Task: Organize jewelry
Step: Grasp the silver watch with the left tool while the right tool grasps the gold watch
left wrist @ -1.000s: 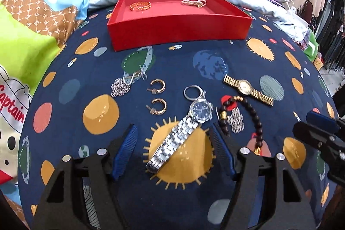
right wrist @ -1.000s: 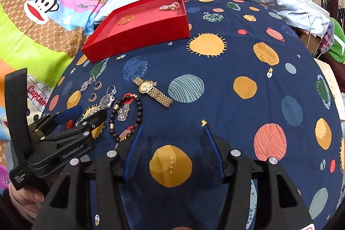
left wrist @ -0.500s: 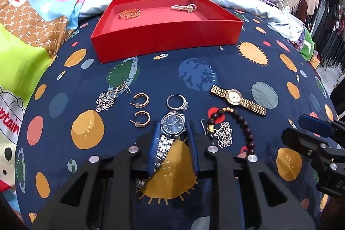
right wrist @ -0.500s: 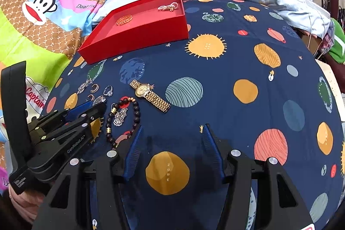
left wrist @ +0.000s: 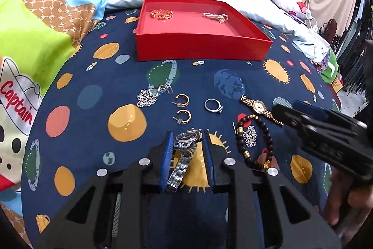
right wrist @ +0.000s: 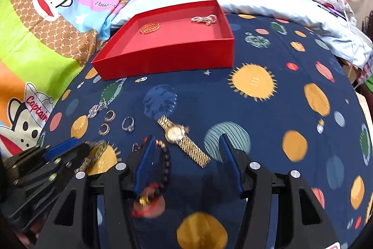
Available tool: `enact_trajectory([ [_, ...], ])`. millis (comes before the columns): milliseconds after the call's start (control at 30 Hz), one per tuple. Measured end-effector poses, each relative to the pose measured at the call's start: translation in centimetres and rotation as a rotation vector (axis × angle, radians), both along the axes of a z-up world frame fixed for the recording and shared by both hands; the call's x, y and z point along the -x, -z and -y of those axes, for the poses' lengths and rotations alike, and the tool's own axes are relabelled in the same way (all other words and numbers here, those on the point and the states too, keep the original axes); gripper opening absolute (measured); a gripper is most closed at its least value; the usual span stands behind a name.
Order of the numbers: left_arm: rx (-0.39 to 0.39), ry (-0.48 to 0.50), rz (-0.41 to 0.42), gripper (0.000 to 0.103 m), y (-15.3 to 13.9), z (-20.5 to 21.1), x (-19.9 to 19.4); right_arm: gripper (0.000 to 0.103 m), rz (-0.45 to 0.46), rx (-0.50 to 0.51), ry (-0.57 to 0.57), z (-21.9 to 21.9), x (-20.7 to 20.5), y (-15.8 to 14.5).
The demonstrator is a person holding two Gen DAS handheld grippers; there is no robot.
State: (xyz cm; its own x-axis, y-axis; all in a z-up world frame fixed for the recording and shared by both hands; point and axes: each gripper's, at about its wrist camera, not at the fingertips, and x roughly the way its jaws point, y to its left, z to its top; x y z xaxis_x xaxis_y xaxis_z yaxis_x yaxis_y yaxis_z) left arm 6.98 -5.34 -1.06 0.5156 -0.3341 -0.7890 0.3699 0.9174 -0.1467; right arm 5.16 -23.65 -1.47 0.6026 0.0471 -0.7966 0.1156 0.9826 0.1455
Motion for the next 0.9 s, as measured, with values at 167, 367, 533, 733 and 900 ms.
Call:
enact_trajectory([
  [167,0.001,-0.006,-0.011,0.024,0.2,-0.5,-0.1,0.055,-0.026,0.02,-0.024,-0.6,-1.6,1.1],
  [367,0.015,-0.008,-0.021,0.024,0.3,-0.7,-0.3,0.052,-0.042,0.041,-0.036,-1.1,-2.3,2.0],
  [533,0.023,-0.006,-0.025,0.024,0.3,-0.8,-0.4,0.028,-0.05,0.083,-0.046,-1.6,-2.6,2.0],
  [733,0.03,-0.004,-0.022,0.024,0.0,-1.0,-0.2,0.021,-0.054,0.07,-0.045,-1.6,-2.4,1.9],
  [900,0.04,0.0,-0.017,0.024,-0.4,-1.2,0.1,0.021,-0.043,0.041,-0.034,-1.4,-1.8,1.5],
])
